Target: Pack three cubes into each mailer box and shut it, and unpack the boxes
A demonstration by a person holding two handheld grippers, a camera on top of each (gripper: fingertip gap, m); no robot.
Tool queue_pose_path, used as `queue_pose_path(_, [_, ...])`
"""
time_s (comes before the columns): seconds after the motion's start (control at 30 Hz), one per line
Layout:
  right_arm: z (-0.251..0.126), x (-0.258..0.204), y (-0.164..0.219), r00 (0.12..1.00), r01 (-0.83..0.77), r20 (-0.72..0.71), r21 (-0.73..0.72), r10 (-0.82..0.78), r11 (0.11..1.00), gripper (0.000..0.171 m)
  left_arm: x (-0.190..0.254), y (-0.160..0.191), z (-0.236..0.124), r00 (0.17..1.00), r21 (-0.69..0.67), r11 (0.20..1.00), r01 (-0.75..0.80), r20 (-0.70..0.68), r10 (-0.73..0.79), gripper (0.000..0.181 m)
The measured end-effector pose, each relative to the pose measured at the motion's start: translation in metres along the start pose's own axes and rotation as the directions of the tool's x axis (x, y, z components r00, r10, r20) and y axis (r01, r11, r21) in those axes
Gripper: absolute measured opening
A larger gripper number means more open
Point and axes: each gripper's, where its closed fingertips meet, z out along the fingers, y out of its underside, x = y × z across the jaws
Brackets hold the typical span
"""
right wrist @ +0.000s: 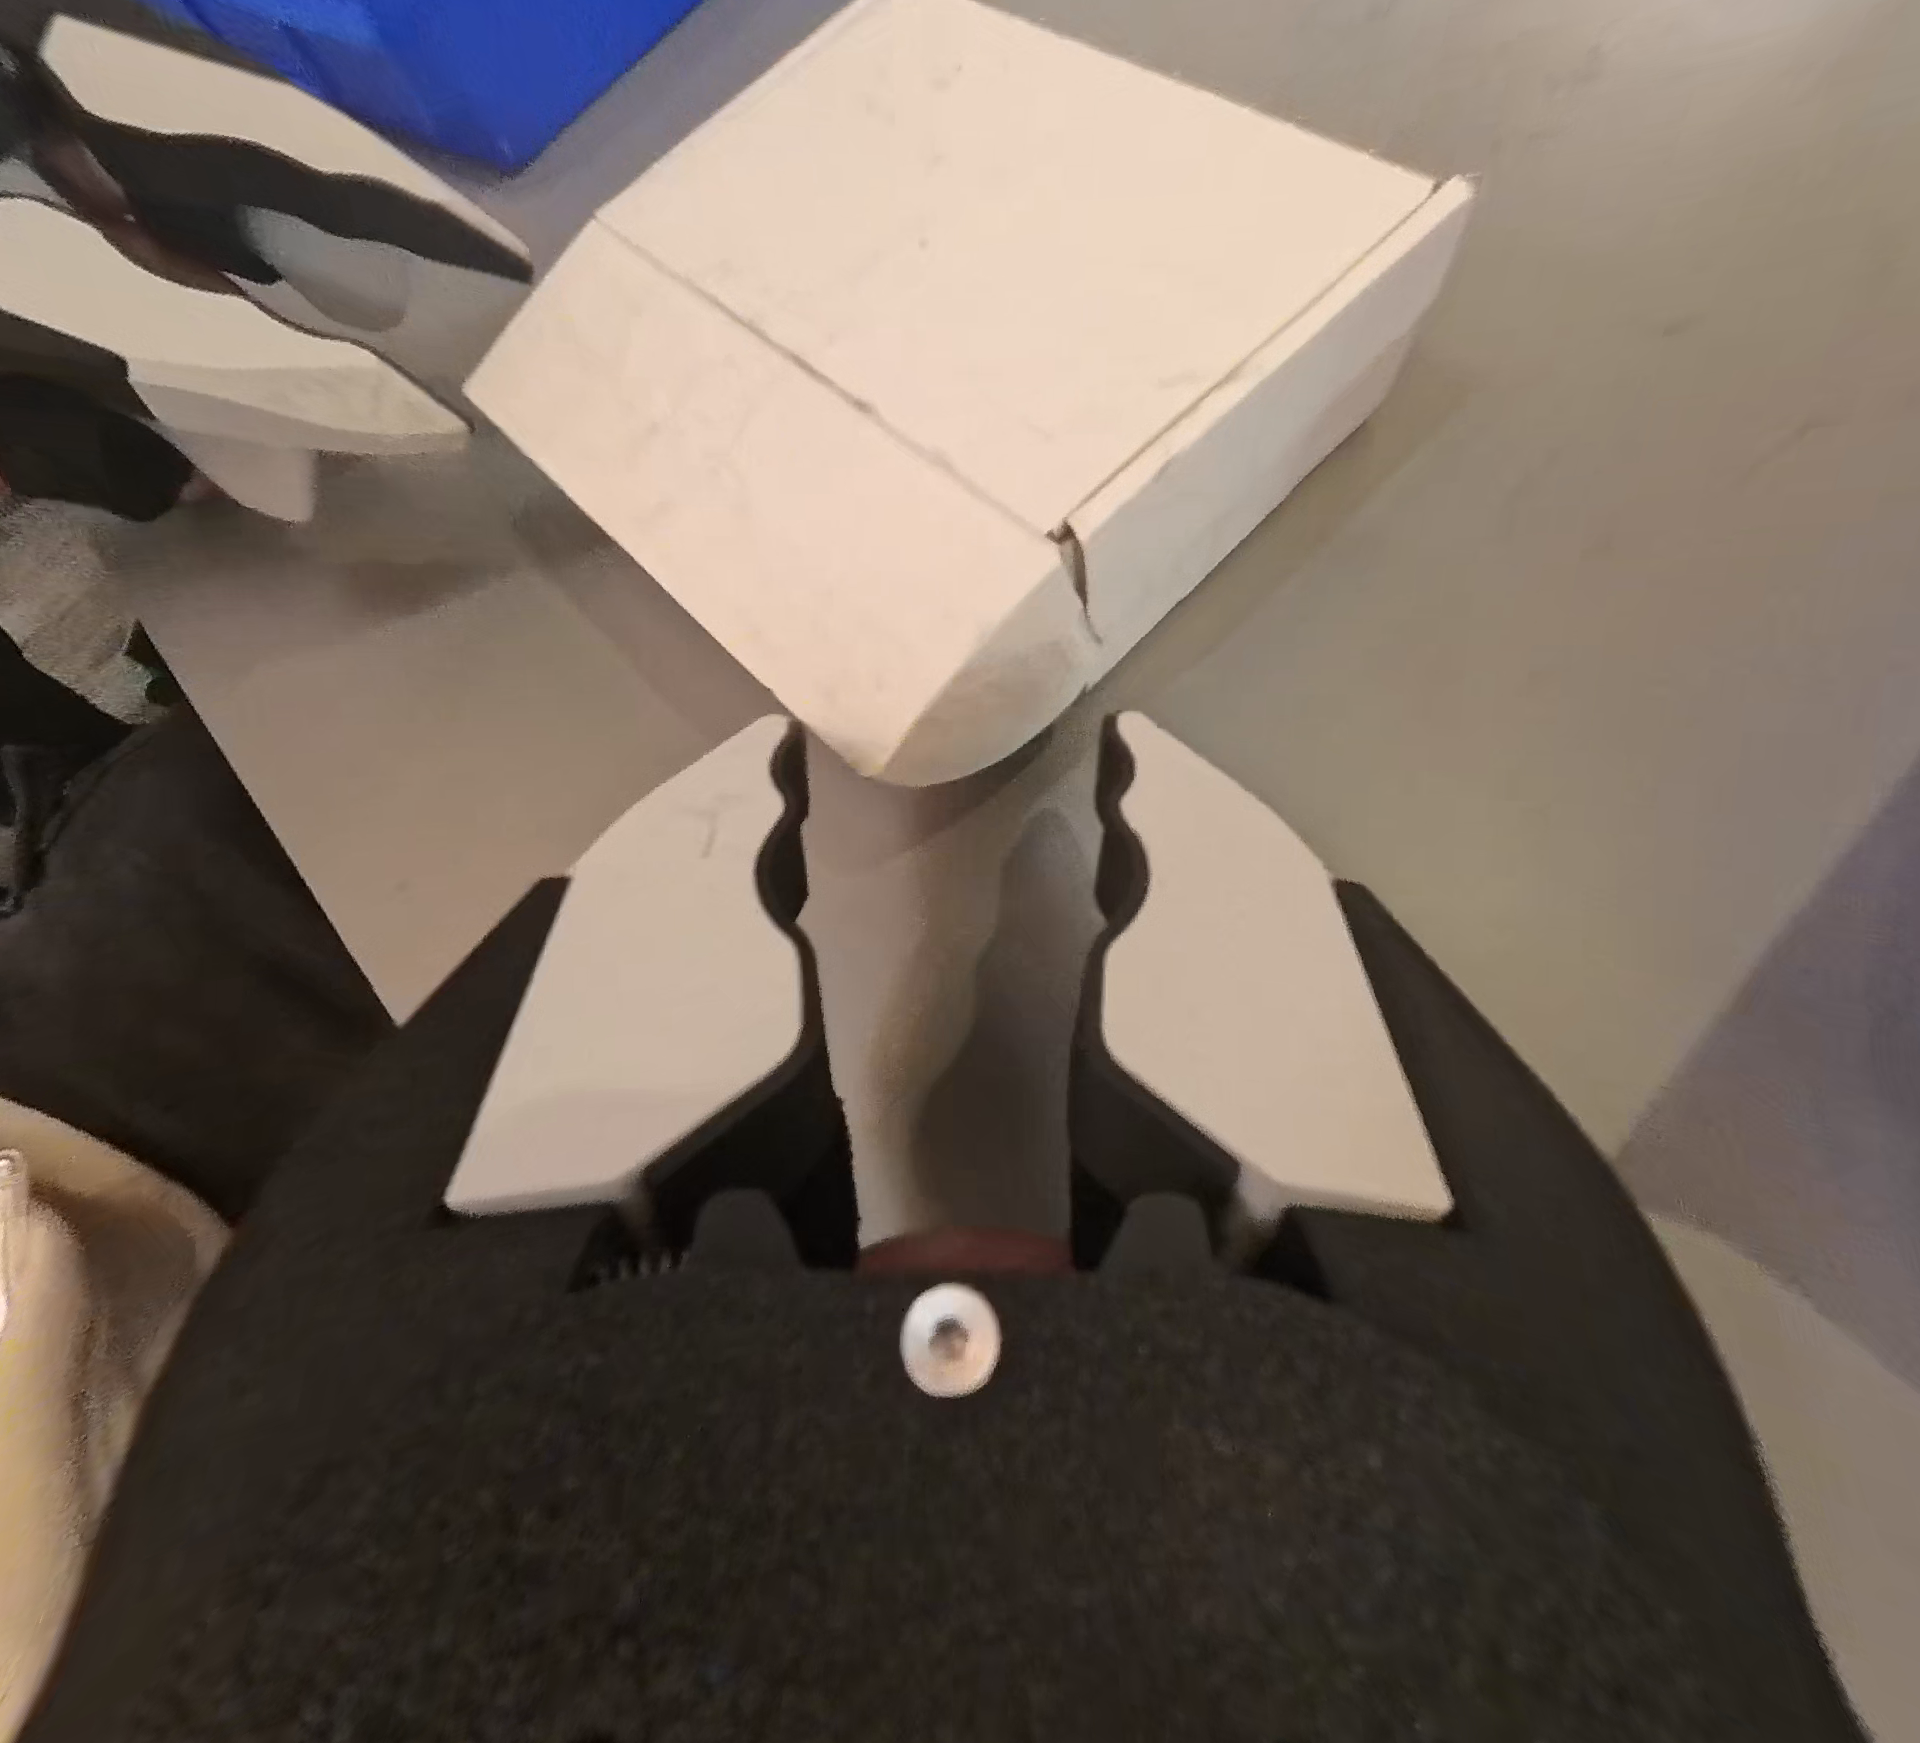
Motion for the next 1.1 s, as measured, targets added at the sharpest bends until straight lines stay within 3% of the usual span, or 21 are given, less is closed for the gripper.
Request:
queue_pose_path(0.1, [0.001,0.01,-0.017,0.998,0.068,0.001,0.034,-0.068,0.997,0.067,-0.01,-0.003,0.008,0.999,-0.019,1.0,0.023,-0.039,-0.024,0.053])
queue_pose_path(0.2, [0.01,0.007,-0.021,0.993,0.057,0.104,-0.012,-0.055,0.998,0.083,-0.001,-0.009,0.014,0.982,-0.024,0.993,0.114,-0.15,-0.116,0.045])
queue_pose_path(0.3, [0.016,0.012,-0.026,0.991,0.041,0.123,0.004,-0.042,0.999,0.087,0.006,-0.01,0.011,0.977,-0.012,0.993,0.115,-0.177,-0.116,0.042])
queue_pose_path(0.37, [0.024,0.017,-0.024,0.991,0.022,0.135,-0.017,-0.019,1.0,0.099,0.003,-0.015,0.008,0.976,0.009,0.992,0.128,-0.179,-0.124,0.048])
queue_pose_path(0.47, [0.031,0.02,-0.024,0.98,-0.026,0.196,-0.028,0.031,0.999,0.102,-0.007,-0.023,0.003,0.972,0.039,0.989,0.146,-0.191,-0.136,0.069])
queue_pose_path(0.53, [0.034,0.023,-0.02,0.973,-0.057,0.221,-0.067,0.071,0.996,0.095,-0.013,-0.02,0.009,0.98,0.001,0.996,0.092,-0.179,-0.091,0.081])
queue_pose_path(0.6, [0.028,0.016,-0.017,0.955,-0.098,0.267,-0.123,0.128,0.988,0.082,-0.018,-0.018,0.014,0.982,-0.035,0.996,0.086,-0.166,-0.091,0.075])
queue_pose_path(0.8, [0.006,-0.004,-0.013,0.944,-0.129,0.294,-0.081,0.148,0.988,0.056,0.002,-0.011,0.014,0.969,-0.042,0.995,0.093,-0.225,-0.1,0.059])
queue_pose_path(0.97, [0.018,-0.007,-0.01,0.961,-0.095,0.252,-0.079,0.112,0.992,0.066,0.015,-0.008,0.017,0.968,-0.047,0.995,0.091,-0.232,-0.099,0.061])
queue_pose_path(1.03, [0.017,-0.01,-0.014,0.961,-0.097,0.256,-0.059,0.109,0.994,0.066,0.02,-0.009,0.016,0.965,-0.037,0.996,0.084,-0.247,-0.091,0.051])
queue_pose_path(1.1, [0.017,-0.014,-0.015,0.952,-0.121,0.275,-0.061,0.133,0.991,0.059,0.016,-0.011,0.017,0.973,-0.028,0.996,0.09,-0.212,-0.094,0.057])
